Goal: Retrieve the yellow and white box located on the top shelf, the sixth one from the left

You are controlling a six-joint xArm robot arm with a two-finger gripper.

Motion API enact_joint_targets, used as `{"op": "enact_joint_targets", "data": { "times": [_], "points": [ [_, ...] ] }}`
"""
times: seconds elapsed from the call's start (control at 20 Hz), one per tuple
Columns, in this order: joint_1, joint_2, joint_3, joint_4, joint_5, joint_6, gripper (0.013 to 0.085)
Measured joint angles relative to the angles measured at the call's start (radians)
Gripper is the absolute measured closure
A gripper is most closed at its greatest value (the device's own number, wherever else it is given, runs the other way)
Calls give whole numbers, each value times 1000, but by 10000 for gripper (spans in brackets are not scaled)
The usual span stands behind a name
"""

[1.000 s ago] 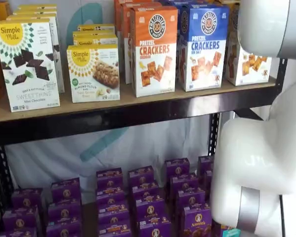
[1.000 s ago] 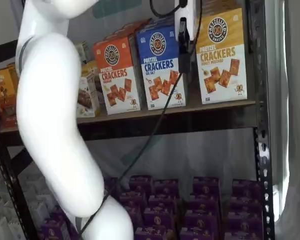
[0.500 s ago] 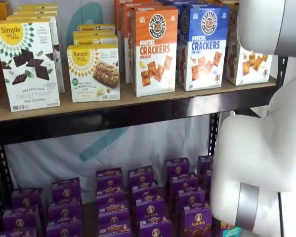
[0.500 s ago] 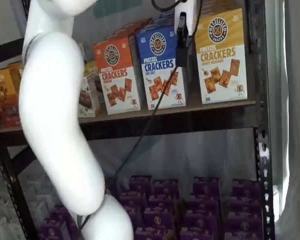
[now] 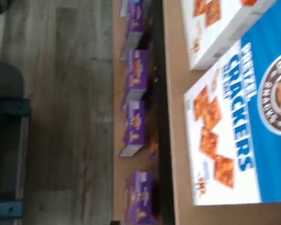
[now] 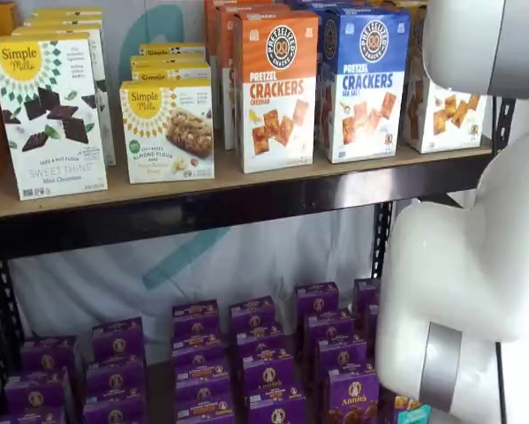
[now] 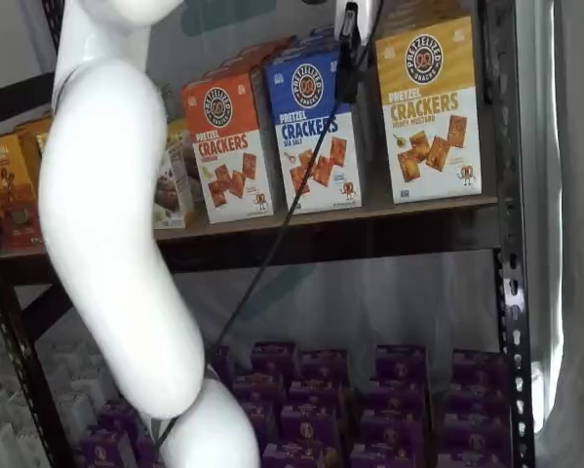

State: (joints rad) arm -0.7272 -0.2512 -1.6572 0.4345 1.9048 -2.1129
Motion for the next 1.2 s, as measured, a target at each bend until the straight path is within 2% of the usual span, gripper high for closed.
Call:
{"op": "enact_joint_targets", "data": {
  "times": [0.35, 0.6, 0.8, 0.95, 1.2],
  "points": [
    [-36, 0, 0, 105, -4, 21, 130],
    [-59, -28, 42, 193, -64, 35, 130],
    [-46, -33, 54, 196, -110, 37, 130],
    [-45, -36, 68, 218, -146, 39, 130],
    [-51, -11, 43, 245, -174, 44, 130]
  ]
}}
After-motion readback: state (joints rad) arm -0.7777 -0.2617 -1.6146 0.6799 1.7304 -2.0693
